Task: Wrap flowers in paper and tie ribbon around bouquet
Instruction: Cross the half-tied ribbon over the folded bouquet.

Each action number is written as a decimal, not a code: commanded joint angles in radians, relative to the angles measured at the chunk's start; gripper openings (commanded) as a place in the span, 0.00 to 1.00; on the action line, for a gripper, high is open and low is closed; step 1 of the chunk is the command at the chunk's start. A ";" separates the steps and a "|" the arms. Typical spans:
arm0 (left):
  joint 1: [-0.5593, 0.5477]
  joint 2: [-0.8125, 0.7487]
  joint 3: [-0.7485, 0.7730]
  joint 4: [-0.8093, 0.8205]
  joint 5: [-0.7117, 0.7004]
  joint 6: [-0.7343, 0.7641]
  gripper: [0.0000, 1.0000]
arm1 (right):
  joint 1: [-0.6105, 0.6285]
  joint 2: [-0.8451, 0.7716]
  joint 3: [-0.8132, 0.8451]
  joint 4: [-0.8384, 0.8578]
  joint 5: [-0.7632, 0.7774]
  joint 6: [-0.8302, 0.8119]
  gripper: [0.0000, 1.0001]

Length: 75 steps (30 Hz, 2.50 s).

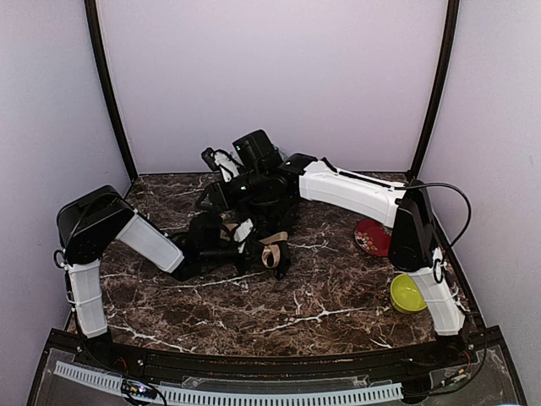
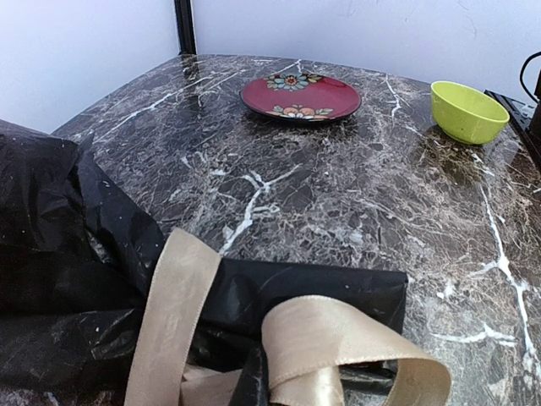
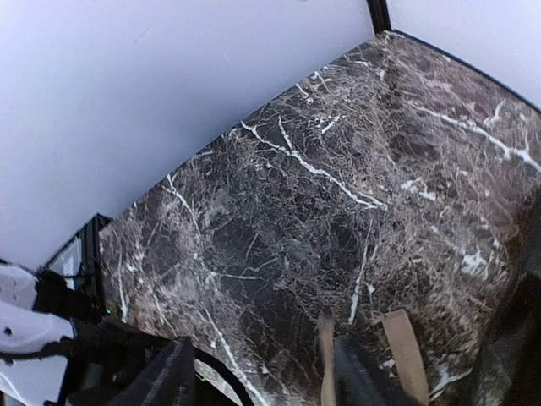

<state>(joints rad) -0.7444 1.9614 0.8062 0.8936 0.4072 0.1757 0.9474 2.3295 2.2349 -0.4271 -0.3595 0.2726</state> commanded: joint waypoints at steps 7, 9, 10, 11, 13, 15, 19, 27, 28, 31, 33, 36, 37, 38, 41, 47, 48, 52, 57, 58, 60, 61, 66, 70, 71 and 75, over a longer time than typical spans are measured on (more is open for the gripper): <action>-0.001 -0.046 0.014 0.012 -0.003 -0.036 0.00 | -0.011 -0.109 0.004 -0.012 0.025 -0.087 1.00; 0.002 -0.043 0.021 0.013 -0.001 -0.062 0.00 | -0.043 -0.151 -0.037 0.011 0.006 -0.062 1.00; 0.007 -0.042 0.023 0.015 0.004 -0.080 0.00 | -0.065 -0.177 -0.072 0.030 -0.005 -0.040 1.00; 0.013 -0.039 0.026 0.018 0.014 -0.105 0.00 | -0.089 -0.211 -0.114 0.059 -0.019 -0.015 1.00; 0.027 -0.032 0.033 0.026 0.029 -0.157 0.00 | -0.140 -0.283 -0.227 0.122 -0.041 0.035 1.00; 0.044 -0.024 0.037 0.044 0.046 -0.215 0.00 | -0.185 -0.359 -0.356 0.168 -0.039 0.063 1.00; 0.082 0.004 0.080 0.031 0.082 -0.384 0.00 | -0.225 -0.461 -0.571 0.158 0.070 0.013 0.91; 0.123 0.038 0.176 -0.117 0.057 -0.559 0.00 | -0.176 -0.519 -0.853 0.189 0.156 -0.175 0.68; 0.123 0.041 0.191 -0.139 0.055 -0.557 0.00 | -0.155 -0.519 -0.868 0.195 0.173 -0.201 0.69; 0.123 0.047 0.200 -0.159 0.054 -0.554 0.00 | -0.125 -0.502 -0.879 0.215 0.184 -0.240 0.73; 0.123 0.047 0.197 -0.156 0.053 -0.556 0.00 | -0.118 -0.480 -0.869 0.222 0.187 -0.248 0.74; 0.123 0.047 0.197 -0.157 0.054 -0.556 0.00 | -0.116 -0.433 -0.841 0.220 0.195 -0.245 0.73; 0.123 0.048 0.196 -0.155 0.054 -0.558 0.00 | -0.115 -0.418 -0.832 0.215 0.196 -0.246 0.72; 0.123 0.046 0.197 -0.156 0.055 -0.558 0.00 | -0.113 -0.402 -0.823 0.211 0.197 -0.250 0.71; 0.123 0.048 0.197 -0.154 0.054 -0.557 0.00 | -0.107 -0.381 -0.808 0.207 0.208 -0.249 0.68; 0.123 0.051 0.197 -0.149 0.056 -0.555 0.00 | -0.100 -0.355 -0.803 0.216 0.223 -0.239 0.67; 0.123 0.051 0.198 -0.148 0.057 -0.556 0.00 | -0.097 -0.353 -0.801 0.220 0.226 -0.237 0.64; 0.123 0.051 0.196 -0.151 0.059 -0.551 0.00 | -0.097 -0.349 -0.791 0.224 0.236 -0.229 0.49; 0.123 0.051 0.196 -0.152 0.061 -0.547 0.00 | -0.097 -0.362 -0.789 0.235 0.257 -0.225 0.39; 0.123 0.052 0.196 -0.152 0.062 -0.545 0.00 | -0.097 -0.365 -0.788 0.234 0.256 -0.226 0.33; 0.123 0.051 0.196 -0.154 0.060 -0.544 0.00 | -0.097 -0.367 -0.783 0.235 0.256 -0.228 0.27; 0.123 0.051 0.196 -0.155 0.062 -0.544 0.00 | -0.097 -0.367 -0.780 0.235 0.257 -0.229 0.24; 0.123 0.051 0.196 -0.159 0.066 -0.542 0.00 | -0.096 -0.371 -0.770 0.227 0.265 -0.230 0.06; 0.123 0.051 0.196 -0.165 0.069 -0.541 0.00 | -0.099 -0.379 -0.766 0.225 0.291 -0.222 0.00; 0.123 0.050 0.198 -0.169 0.072 -0.541 0.00 | -0.100 -0.380 -0.762 0.222 0.300 -0.219 0.00; 0.123 0.036 0.203 -0.211 0.086 -0.523 0.13 | -0.112 -0.376 -0.747 0.207 0.319 -0.202 0.00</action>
<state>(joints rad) -0.6197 2.0159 0.9886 0.7403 0.4679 -0.3710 0.8436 1.9739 1.4483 -0.2276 -0.0734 0.0475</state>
